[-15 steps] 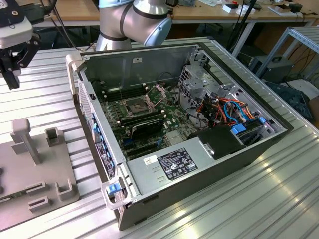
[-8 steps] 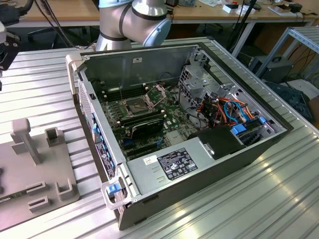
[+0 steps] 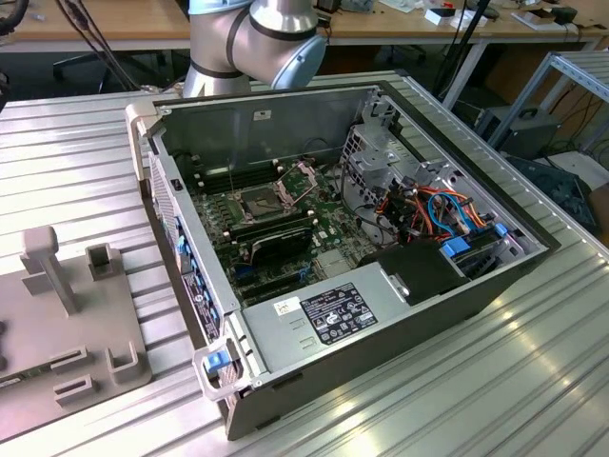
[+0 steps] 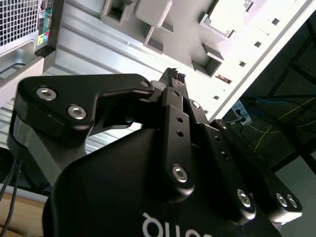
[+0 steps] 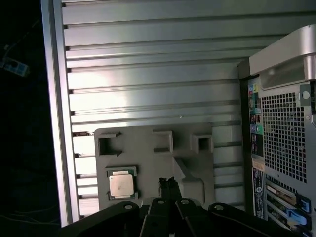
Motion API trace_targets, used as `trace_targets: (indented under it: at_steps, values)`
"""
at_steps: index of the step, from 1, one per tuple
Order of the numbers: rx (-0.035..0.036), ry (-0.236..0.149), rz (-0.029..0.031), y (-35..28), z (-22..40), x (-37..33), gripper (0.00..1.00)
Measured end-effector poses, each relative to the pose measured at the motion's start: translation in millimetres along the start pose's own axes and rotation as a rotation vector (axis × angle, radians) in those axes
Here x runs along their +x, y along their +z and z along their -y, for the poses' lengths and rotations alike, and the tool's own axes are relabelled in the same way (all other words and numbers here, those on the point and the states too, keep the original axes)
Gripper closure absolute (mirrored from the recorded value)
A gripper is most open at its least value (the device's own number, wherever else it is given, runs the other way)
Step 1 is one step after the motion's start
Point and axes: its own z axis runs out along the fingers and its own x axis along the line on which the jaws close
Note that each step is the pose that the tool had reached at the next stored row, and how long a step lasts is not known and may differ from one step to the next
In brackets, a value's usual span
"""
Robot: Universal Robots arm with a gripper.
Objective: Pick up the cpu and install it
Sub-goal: 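Reach for the cpu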
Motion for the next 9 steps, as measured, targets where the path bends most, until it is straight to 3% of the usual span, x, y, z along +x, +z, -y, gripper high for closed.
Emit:
trace_targets:
  at_steps: [5, 9]
  values:
    - [0.0000, 0.000, 0.0000, 6.1, 0.6, 8.4, 0.89]
    - [0.0001, 0.000, -0.0001, 7.2, 0.8, 10.0, 0.89]
